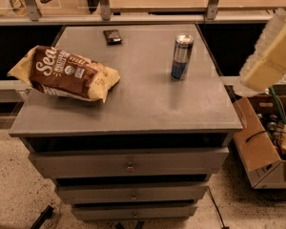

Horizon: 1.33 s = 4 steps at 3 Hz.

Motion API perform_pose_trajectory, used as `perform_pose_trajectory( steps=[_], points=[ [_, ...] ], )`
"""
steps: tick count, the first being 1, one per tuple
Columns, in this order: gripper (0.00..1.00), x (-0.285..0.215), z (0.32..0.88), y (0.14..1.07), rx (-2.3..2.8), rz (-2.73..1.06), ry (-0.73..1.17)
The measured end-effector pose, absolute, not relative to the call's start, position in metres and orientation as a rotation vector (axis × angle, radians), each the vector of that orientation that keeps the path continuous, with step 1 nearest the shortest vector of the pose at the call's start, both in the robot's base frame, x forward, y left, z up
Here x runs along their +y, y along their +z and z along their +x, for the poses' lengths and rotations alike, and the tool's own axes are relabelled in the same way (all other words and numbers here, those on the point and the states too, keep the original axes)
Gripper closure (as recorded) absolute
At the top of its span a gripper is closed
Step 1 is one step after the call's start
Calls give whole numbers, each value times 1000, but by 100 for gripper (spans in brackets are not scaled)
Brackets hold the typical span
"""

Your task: Move redbull can near brown chip bag

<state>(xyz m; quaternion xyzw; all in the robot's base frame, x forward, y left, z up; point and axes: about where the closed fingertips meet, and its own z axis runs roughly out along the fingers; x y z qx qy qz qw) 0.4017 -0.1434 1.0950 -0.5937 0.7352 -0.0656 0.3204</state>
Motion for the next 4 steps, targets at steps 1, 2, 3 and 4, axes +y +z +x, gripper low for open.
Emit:
perform_pose_trajectory(
  steps=[1, 2, 3, 4],
  points=[
    [0, -150, 434, 1072, 2022, -1487, -146],
    [0, -153, 469, 1052, 2083, -1431, -118],
    [0, -162, 493, 1035, 2167, -1321, -80],
    [0, -170, 509, 1018, 2246, -1150, 11]
  ],
)
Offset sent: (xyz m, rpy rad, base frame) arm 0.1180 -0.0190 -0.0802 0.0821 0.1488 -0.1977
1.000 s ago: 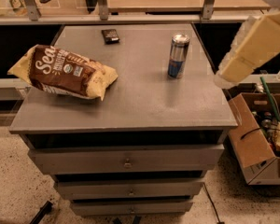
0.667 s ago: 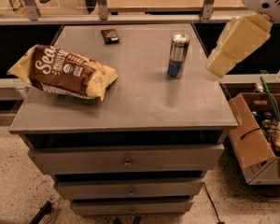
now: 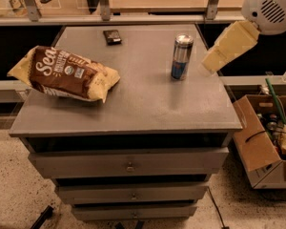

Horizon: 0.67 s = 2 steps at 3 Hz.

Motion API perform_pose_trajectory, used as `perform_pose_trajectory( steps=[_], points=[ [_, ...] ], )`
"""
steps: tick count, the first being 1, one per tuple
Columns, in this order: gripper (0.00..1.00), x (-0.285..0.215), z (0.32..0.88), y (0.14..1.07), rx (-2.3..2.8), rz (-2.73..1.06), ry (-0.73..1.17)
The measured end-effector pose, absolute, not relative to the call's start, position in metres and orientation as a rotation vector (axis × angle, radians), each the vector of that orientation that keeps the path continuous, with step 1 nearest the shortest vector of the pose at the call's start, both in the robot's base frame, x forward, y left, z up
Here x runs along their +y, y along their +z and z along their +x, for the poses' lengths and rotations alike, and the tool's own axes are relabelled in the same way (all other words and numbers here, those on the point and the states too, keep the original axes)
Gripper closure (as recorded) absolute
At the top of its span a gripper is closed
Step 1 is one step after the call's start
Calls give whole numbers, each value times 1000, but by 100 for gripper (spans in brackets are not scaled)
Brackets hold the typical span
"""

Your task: Move redbull can near brown chip bag

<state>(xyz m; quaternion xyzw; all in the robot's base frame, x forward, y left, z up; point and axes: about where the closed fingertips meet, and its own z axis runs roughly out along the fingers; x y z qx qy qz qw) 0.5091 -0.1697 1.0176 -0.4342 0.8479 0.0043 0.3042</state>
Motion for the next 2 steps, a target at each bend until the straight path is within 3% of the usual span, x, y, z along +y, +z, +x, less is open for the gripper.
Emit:
perform_pose_trajectory(
  steps=[2],
  points=[
    [0, -170, 530, 988, 2208, -930, 202]
  ],
)
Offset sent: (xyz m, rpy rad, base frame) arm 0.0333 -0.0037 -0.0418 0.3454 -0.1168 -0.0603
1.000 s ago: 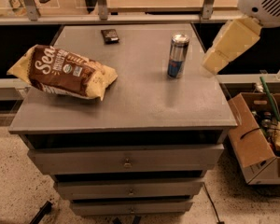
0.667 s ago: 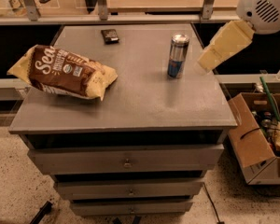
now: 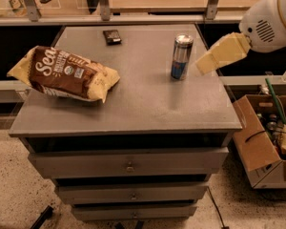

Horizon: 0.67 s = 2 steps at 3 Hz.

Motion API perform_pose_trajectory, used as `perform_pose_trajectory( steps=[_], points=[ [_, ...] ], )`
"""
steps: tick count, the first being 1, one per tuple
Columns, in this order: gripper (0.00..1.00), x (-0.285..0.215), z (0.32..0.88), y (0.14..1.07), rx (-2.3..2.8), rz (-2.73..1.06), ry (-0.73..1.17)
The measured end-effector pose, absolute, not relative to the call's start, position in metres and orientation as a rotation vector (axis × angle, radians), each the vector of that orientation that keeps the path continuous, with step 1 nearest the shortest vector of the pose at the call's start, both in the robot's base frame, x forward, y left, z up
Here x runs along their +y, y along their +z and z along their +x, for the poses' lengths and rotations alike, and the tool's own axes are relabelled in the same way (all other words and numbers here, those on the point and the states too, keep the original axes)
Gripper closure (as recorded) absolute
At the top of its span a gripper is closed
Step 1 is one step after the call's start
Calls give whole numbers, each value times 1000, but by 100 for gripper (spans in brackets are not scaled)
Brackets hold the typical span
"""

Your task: Move redbull can near brown chip bag

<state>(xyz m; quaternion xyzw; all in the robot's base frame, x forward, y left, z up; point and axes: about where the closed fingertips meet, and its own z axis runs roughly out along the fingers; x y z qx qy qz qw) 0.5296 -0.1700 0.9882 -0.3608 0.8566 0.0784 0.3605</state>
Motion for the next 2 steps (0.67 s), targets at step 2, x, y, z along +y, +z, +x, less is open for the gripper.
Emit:
perform_pose_trajectory(
  steps=[2],
  points=[
    [0, -162, 542, 970, 2051, -945, 314]
  ],
)
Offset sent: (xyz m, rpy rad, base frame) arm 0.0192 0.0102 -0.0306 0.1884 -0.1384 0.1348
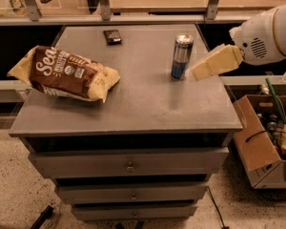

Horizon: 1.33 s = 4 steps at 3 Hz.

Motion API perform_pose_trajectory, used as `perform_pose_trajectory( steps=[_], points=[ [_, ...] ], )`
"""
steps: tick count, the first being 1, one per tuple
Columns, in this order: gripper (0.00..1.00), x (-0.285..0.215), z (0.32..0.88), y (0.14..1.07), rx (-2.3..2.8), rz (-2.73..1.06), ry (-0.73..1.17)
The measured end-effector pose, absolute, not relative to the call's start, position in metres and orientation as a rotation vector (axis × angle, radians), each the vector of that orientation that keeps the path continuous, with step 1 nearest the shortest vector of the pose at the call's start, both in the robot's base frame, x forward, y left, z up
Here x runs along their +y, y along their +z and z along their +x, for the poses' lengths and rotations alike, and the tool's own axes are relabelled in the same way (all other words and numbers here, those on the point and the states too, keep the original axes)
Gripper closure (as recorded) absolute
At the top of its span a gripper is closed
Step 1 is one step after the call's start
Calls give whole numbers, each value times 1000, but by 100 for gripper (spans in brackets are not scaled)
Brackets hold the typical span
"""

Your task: Move redbull can near brown chip bag

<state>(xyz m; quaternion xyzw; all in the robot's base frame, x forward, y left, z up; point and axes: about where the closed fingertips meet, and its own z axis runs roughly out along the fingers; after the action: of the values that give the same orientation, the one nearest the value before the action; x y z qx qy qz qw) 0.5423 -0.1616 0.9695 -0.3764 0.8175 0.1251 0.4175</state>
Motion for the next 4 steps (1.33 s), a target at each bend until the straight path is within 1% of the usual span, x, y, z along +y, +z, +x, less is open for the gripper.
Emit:
perform_pose_trajectory(
  steps=[2, 3, 4],
  points=[
    [0, -156, 552, 955, 1962, -910, 437],
    [0, -156, 552, 955, 1962, -910, 437],
    [0, -151, 569, 943, 1950, -882, 478]
  ],
)
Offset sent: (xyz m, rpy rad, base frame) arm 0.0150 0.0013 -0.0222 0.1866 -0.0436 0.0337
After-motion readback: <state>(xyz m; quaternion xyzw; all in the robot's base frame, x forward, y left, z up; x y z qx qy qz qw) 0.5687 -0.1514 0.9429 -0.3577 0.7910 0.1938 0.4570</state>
